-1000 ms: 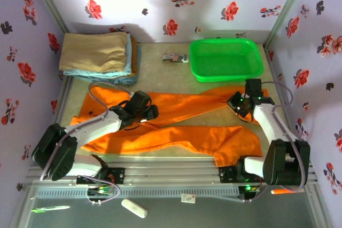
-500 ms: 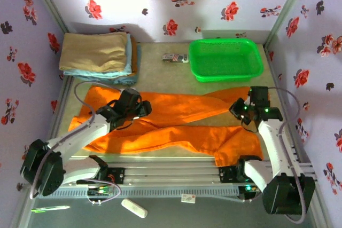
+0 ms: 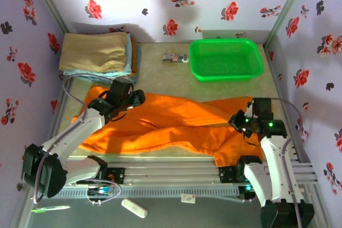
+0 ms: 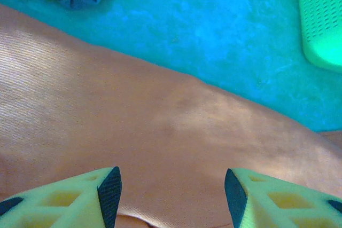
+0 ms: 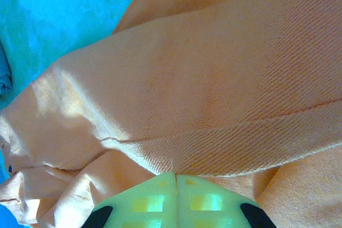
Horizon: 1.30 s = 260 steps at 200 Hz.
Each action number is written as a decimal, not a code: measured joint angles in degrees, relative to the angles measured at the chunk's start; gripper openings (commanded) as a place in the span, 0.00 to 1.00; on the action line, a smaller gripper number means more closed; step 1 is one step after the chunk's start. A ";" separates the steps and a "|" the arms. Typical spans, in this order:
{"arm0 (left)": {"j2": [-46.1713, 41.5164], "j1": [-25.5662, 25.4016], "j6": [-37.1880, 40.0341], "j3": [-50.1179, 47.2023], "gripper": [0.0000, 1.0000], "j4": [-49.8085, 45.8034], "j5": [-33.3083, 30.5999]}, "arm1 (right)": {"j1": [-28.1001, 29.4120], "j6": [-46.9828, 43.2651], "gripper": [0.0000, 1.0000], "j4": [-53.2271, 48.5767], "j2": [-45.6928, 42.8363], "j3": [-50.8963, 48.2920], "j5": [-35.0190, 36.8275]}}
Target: Fold and stack the trousers
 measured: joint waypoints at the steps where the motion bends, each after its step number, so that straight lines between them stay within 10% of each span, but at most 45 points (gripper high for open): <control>1: 0.04 0.02 0.02 0.02 0.57 0.04 0.02 | 0.04 0.02 0.33 0.00 -0.07 -0.13 -0.04; 26: 2.32 0.98 0.13 0.20 0.57 1.20 1.97 | 1.77 -0.02 0.54 -1.20 0.22 -4.63 -1.33; 77: 10.47 3.61 1.16 3.08 0.65 3.04 4.35 | 2.78 1.60 0.61 -0.11 2.36 0.59 3.32; 175: 38.58 7.74 2.64 18.29 0.75 2.60 -2.01 | -1.42 2.10 0.72 19.39 46.66 15.74 27.06; 213: 39.34 8.26 2.36 15.93 0.65 4.87 -2.89 | -1.51 -0.87 0.53 20.63 55.89 20.31 31.85; 260: 32.63 8.74 0.31 4.72 0.14 12.24 -3.06 | -1.46 -2.27 0.01 22.08 60.85 22.58 31.74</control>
